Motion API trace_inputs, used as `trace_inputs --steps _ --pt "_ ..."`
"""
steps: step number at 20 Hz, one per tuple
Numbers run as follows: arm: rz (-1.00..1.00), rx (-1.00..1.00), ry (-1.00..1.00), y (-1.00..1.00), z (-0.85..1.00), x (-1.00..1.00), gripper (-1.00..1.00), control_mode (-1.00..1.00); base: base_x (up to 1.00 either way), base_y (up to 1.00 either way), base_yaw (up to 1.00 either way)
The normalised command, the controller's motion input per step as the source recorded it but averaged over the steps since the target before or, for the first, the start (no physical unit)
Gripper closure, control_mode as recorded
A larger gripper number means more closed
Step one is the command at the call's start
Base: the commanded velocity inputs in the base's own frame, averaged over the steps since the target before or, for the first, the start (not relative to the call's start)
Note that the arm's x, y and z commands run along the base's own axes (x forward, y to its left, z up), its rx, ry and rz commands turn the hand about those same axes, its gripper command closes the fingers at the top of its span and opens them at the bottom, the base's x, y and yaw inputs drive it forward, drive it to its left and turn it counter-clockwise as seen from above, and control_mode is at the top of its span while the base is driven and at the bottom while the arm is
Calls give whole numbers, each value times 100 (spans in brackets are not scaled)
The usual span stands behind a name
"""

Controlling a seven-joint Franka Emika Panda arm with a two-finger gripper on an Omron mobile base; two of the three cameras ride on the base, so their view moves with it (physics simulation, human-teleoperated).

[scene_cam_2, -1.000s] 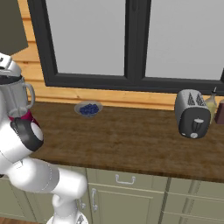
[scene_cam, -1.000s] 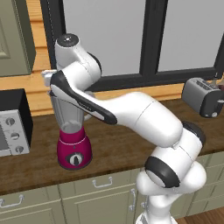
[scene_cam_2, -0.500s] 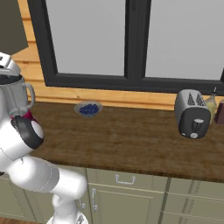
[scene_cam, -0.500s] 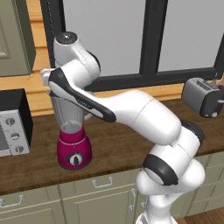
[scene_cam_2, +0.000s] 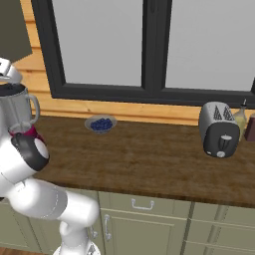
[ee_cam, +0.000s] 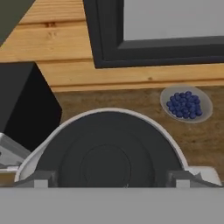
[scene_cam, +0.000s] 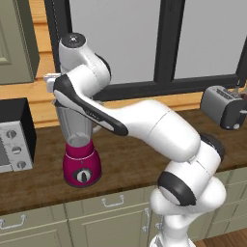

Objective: Close the lid blender by securely placing the lid on top.

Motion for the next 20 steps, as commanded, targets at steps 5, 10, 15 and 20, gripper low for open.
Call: trace_inputs --steps 5,10,15,20 --pt "3 10 -13 -32 4 -7 -100 -100 0 0 0" --pt "1 15 -8 -85 0 -17 -100 -100 0 0 0" --pt "0 16 -4 -100 -19 -15 -100 -100 0 0 0" --pt "-8 18 0 -100 -55 -13 -100 -100 0 0 0"
